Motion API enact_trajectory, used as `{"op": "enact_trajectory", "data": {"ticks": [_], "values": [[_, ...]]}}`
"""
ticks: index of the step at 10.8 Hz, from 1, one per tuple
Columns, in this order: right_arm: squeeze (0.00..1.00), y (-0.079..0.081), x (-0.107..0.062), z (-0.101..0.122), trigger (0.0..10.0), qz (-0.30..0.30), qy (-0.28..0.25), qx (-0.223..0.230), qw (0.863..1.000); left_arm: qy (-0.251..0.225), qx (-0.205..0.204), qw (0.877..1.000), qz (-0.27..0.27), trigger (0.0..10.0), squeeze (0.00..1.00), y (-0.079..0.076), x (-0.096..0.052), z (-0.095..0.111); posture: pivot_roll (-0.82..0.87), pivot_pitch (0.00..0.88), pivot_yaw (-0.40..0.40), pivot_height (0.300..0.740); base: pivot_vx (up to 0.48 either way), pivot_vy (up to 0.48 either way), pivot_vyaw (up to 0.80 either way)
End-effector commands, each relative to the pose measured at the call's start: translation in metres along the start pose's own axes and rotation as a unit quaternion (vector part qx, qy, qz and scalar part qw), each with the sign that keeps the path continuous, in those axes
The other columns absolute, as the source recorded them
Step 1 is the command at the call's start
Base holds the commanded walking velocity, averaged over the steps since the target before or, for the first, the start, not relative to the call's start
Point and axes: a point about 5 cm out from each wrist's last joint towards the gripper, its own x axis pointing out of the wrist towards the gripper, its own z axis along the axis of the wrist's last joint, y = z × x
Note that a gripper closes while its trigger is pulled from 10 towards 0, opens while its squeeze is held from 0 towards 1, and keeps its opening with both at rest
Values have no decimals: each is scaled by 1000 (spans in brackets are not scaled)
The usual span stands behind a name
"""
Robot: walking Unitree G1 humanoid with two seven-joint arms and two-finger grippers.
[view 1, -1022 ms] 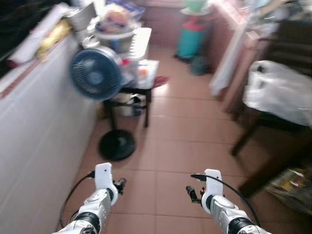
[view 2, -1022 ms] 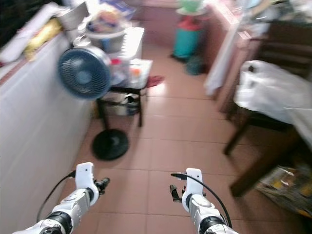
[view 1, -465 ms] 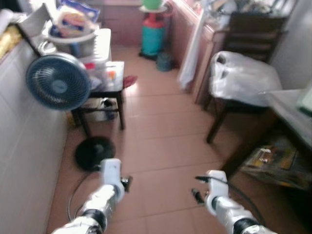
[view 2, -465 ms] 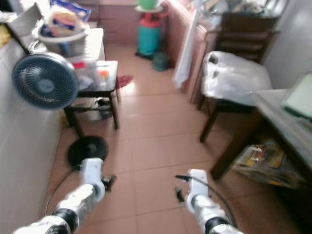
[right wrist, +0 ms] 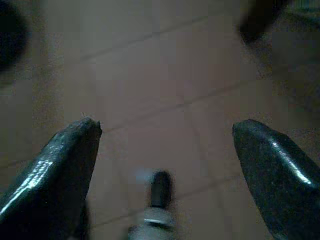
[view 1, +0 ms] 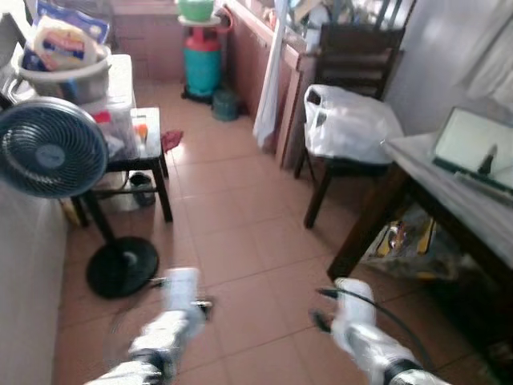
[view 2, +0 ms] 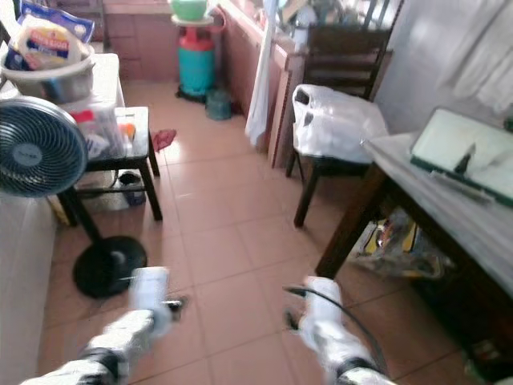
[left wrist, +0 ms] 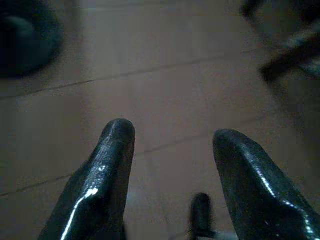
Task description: Setting the table
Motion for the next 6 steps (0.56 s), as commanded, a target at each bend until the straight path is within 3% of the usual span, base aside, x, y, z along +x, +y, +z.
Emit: {"op": "enact_trajectory", "data": {"ticks": [1,4,6], "values": [[0,-8,-1,1,10000,-10,-2,4,1000,-1,-5,1000,1,10000,0,-4,1,0,59,0,-48,740,0,0,0],[0,-6,-1,0,10000,-6,1,-2,1000,-3,42,999,5,10000,0,0,0,0,86,0,-19,740,0,0,0],[0,-5,-1,-1,10000,-14,-7,41,999,-3,95,995,0,10000,0,5,-1,0,118,0,39,740,0,0,0]]}}
